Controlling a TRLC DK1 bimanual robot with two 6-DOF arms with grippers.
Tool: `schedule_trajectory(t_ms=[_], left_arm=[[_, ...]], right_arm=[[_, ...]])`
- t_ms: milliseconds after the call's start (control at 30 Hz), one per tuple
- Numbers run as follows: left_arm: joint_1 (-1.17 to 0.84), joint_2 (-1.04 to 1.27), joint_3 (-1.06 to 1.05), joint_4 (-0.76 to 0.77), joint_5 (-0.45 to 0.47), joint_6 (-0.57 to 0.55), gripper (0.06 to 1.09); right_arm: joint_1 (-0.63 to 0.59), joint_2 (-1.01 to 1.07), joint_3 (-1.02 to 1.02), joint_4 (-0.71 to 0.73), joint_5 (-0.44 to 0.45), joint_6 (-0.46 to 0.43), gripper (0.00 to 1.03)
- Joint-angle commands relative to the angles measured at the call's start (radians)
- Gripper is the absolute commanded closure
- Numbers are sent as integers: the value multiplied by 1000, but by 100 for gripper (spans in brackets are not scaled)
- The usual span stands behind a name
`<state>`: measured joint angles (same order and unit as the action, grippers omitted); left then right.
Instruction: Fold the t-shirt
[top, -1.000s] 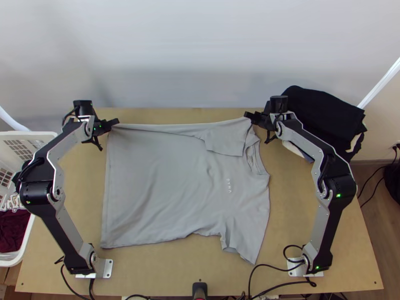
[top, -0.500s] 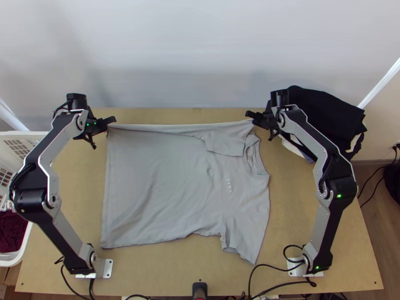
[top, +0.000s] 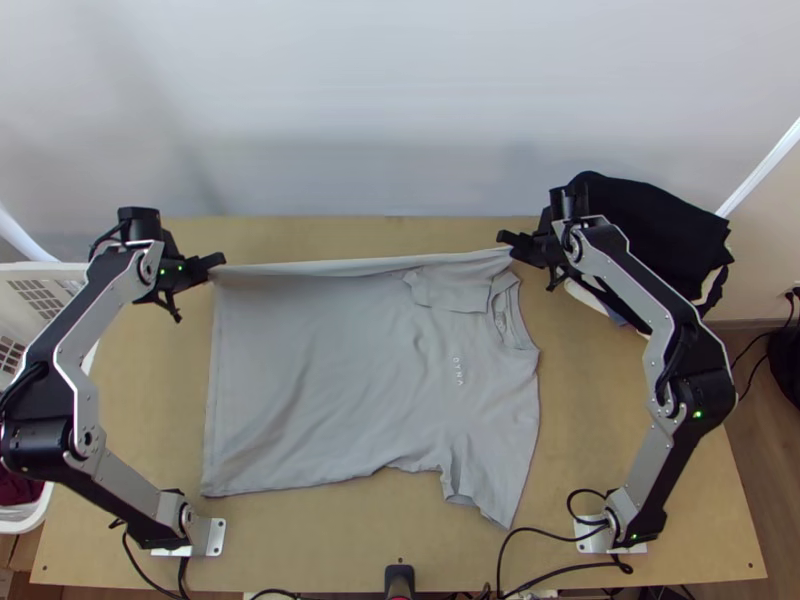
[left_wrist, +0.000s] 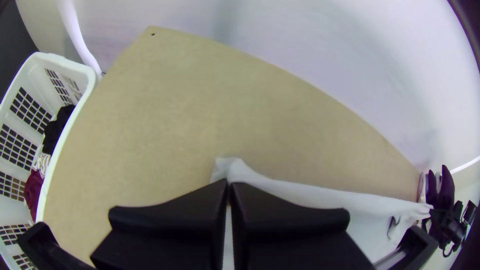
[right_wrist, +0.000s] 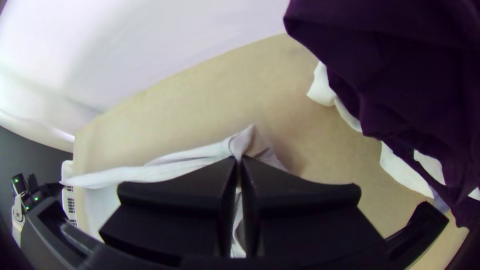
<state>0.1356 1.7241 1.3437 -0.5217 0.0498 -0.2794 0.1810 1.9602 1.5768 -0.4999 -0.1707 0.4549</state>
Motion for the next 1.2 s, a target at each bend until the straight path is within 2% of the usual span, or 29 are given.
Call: schedule_trajectory(t_ms=[0,667,1167], left_arm=[[15,-52,-52,11,21,9,105],[19,-247,-330,74,56,28,105],[16,-305,-434,101,56,60,104]], right_arm=[[-9,-64,-54,-8,4,-21,100],[15,-248,-336,35,4,-42,100],[31,-262,-443,106,4,-50,100]])
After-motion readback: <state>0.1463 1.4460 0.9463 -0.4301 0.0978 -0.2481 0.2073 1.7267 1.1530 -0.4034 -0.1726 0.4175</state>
